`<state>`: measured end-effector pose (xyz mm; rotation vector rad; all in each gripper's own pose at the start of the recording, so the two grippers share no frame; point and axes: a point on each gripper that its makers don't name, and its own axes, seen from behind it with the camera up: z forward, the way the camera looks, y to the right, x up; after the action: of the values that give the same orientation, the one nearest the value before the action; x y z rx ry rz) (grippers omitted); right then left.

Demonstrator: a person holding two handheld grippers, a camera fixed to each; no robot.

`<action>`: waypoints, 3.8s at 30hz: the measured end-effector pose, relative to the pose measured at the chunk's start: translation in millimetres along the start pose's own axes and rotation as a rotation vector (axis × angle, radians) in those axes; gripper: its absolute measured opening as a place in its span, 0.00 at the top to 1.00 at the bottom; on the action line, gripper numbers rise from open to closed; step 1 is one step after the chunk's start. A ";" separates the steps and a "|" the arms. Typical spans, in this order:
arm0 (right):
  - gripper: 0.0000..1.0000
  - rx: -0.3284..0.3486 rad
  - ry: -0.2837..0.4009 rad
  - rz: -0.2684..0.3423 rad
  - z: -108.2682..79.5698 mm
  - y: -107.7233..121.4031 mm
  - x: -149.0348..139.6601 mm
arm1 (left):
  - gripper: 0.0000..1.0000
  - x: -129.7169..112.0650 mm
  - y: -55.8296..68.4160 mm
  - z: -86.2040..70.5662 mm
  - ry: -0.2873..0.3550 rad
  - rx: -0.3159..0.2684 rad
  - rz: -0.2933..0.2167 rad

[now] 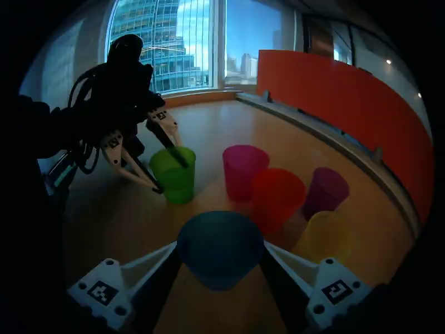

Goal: Pour water

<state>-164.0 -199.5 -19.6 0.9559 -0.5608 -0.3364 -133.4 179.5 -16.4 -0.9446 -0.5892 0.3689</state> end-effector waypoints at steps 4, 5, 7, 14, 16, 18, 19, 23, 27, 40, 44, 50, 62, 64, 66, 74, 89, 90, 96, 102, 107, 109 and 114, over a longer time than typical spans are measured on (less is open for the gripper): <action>0.09 0.000 -0.002 0.000 0.5 -0.6 -2.0 | 0.17 1.5 0.1 -1.2 0.003 -0.002 0.002; 0.09 0.000 -0.003 -0.001 0.5 -0.5 -2.5 | 0.16 1.5 0.2 -1.3 0.002 -0.002 0.002; 0.09 -0.001 -0.005 -0.003 0.4 -0.5 -3.3 | 0.16 1.1 0.3 -1.4 0.001 -0.003 0.002; 0.09 -0.001 -0.002 0.002 0.8 -1.7 -4.6 | 0.16 -0.4 1.6 -2.0 -0.005 -0.002 0.005; 0.09 -0.003 0.001 0.007 0.8 -1.5 -5.1 | 0.16 -0.9 2.8 -2.5 -0.007 -0.004 0.003; 0.09 -0.004 0.003 0.011 0.5 -1.3 -5.9 | 0.16 -1.6 4.2 -3.0 -0.008 -0.007 0.000; 0.09 -0.005 0.002 0.013 0.1 -1.4 -6.7 | 0.16 -2.3 4.8 -3.2 -0.010 -0.009 -0.003; 0.09 -0.007 -0.002 0.017 -1.6 -2.0 -10.5 | 0.16 -4.4 6.2 -3.3 -0.014 -0.013 -0.011; 0.09 -0.008 -0.005 0.014 -2.6 -3.3 -12.8 | 0.16 -5.5 6.5 -3.7 -0.018 -0.013 -0.011; 0.00 -0.013 -0.009 0.015 -4.1 -5.4 -15.6 | 0.16 -11.6 8.3 -6.5 -0.032 -0.019 -0.037; 0.00 -0.021 -0.010 0.019 -7.4 -5.0 -18.4 | 0.16 -13.5 7.1 -10.3 -0.029 -0.012 -0.048; 0.00 -0.040 -0.012 0.024 -15.1 -4.7 -24.4 | 0.16 -19.1 5.8 -18.5 -0.030 0.005 -0.055; 0.00 -0.086 0.000 0.043 -40.1 -4.2 -32.7 | 0.16 -26.3 2.1 -38.8 -0.018 0.050 -0.076; 0.00 -0.093 0.000 0.045 -44.5 -4.6 -34.6 | 0.16 -27.4 1.8 -41.8 -0.016 0.058 -0.081; 0.00 -0.099 0.000 0.047 -48.5 -5.3 -36.3 | 0.16 -28.6 1.7 -44.5 -0.013 0.064 -0.086; 0.00 -0.124 0.003 0.050 -62.3 -5.6 -40.8 | 0.16 -28.3 0.4 -55.4 0.009 0.093 -0.112; 0.00 -0.209 0.071 0.092 -82.9 1.6 -34.7 | 0.16 -21.0 -13.6 -79.9 0.090 0.209 -0.159; 0.00 -0.219 0.079 0.099 -84.8 3.4 -33.7 | 0.16 -20.1 -15.9 -82.1 0.099 0.223 -0.163; 0.00 -0.264 0.144 0.139 -99.2 9.5 -24.7 | 0.16 -15.4 -27.2 -95.9 0.155 0.304 -0.197; 0.00 -0.318 0.189 0.149 -111.0 16.9 -16.5 | 0.16 -10.6 -42.0 -107.2 0.205 0.384 -0.224; 0.00 -0.357 0.227 0.160 -117.8 22.7 -8.3 | 0.16 -6.2 -51.4 -115.6 0.240 0.437 -0.239; 0.00 -0.379 0.243 0.165 -120.9 27.3 -4.8 | 0.16 -2.8 -55.6 -119.6 0.256 0.462 -0.234; 0.00 -0.454 0.291 0.173 -132.7 44.0 8.2 | 0.16 10.6 -67.5 -134.6 0.302 0.553 -0.207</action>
<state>-78.3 -90.7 -40.1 0.4999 -0.2790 -0.1536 -38.9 61.6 -16.8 -0.3898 -0.2778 0.1806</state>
